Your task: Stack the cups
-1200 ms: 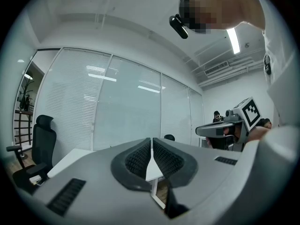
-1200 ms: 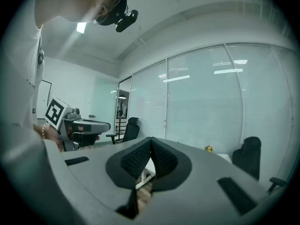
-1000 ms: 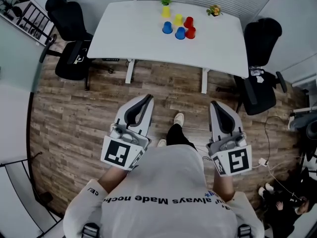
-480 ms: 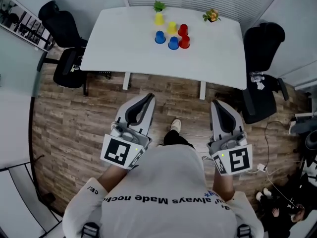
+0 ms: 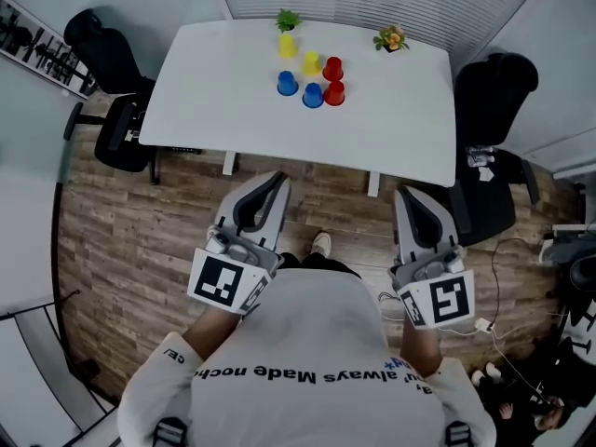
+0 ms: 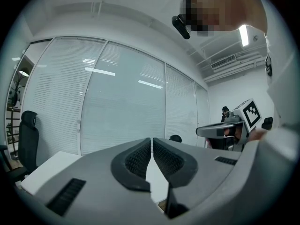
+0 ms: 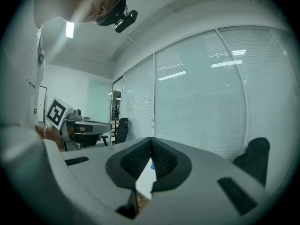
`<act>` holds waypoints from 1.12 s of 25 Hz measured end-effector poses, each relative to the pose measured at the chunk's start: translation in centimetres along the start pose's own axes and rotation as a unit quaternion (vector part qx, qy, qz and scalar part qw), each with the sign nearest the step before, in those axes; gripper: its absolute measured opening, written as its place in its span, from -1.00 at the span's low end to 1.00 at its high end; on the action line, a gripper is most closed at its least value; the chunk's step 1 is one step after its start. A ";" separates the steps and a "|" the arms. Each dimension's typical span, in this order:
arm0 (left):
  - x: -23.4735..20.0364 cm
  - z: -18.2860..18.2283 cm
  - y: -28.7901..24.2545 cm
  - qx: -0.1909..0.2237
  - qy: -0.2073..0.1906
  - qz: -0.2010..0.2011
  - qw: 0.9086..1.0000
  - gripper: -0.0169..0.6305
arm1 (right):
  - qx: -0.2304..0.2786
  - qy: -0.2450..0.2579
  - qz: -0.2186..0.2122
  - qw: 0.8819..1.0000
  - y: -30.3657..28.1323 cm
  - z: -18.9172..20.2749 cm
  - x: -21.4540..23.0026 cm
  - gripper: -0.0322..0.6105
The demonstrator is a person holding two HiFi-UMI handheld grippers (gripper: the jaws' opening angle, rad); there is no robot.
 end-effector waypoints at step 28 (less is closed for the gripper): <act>-13.2 -0.4 -11.7 -0.008 0.014 0.004 1.000 -0.86 | -0.025 0.001 -0.007 1.000 -16.6 0.0 5.0 -0.88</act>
Point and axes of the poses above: the fingertips, and each gripper's own axes: y backward along the fingers, x to its right, z out of its underside, the point moved 4 cm from there along y, backward along the fingers, and after that the axes turned 7 degrees about y, right-handed, at the moved point
